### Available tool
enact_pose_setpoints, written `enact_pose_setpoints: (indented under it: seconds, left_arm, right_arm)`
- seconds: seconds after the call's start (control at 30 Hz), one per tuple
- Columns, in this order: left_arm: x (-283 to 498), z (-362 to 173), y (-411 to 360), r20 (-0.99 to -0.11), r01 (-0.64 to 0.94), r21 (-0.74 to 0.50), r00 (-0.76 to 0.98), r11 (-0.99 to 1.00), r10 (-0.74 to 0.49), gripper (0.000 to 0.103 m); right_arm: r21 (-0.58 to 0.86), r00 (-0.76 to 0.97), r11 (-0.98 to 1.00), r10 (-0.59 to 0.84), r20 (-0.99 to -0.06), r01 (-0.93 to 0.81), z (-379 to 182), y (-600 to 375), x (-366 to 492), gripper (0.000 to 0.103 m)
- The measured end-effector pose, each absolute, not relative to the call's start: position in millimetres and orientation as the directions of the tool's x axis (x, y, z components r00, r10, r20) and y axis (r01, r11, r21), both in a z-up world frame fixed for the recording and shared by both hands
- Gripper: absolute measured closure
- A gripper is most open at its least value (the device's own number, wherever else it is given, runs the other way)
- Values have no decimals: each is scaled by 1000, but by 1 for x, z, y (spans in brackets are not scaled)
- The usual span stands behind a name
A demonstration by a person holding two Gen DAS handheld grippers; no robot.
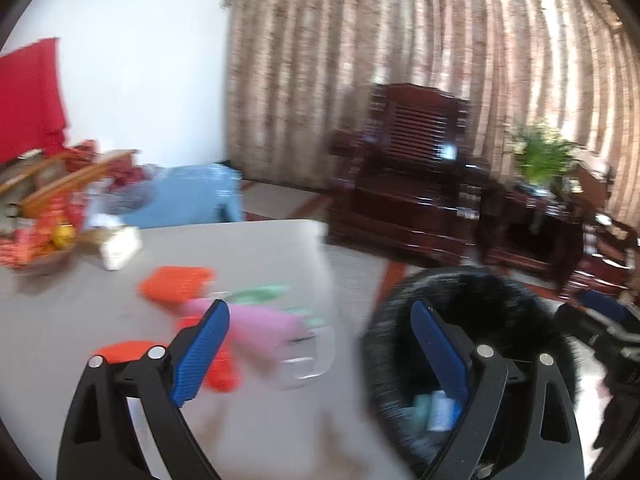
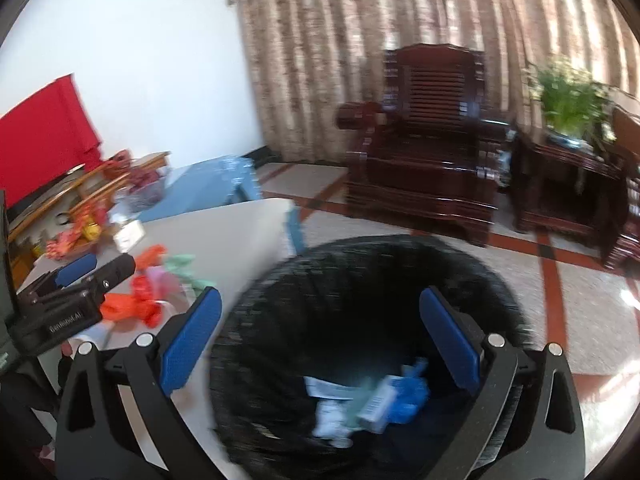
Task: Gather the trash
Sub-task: 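Open both grippers over the bin to drop bag and tube, then grasp the blue-white paper cup with the left gripper while the right gripper reaches the pink mask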
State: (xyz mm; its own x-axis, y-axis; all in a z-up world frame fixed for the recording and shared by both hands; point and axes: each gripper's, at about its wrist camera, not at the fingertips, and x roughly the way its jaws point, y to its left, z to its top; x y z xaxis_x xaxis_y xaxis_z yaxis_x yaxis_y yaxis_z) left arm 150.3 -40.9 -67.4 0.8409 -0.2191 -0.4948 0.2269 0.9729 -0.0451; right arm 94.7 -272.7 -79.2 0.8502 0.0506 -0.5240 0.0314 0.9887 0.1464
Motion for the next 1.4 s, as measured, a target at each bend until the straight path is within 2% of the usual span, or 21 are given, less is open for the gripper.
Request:
enact_pose_setpoints:
  seconds: [0.27, 0.47, 0.77, 1.2, 1.3, 1.4]
  left_arm:
    - [135, -84, 58, -520, 7, 5, 854, 1000, -3, 13]
    - [129, -113, 101, -576, -97, 1, 814, 995, 80, 13]
    - [139, -155, 115, -647, -127, -13, 758, 992, 88, 13]
    - [164, -186, 113, -733, -130, -35, 678, 991, 63, 14]
    - [167, -189, 116, -749, -135, -58, 661, 989, 46, 30]
    - [166, -187, 118, -738, -138, -72, 673, 988, 41, 34]
  right_arm:
    - [135, 839, 977, 211, -502, -165, -77, -183, 114, 6]
    - [116, 817, 962, 272, -509, -248, -85, -136, 122, 6]
    - [105, 778, 955, 286, -559, -276, -110, -110, 128, 6]
    - [94, 751, 955, 280, -598, -282, -129, -99, 141, 6]
    - [92, 747, 954, 281, -603, -285, -132, -97, 142, 6]
    - [82, 746, 953, 281, -604, -292, -132, -94, 142, 6]
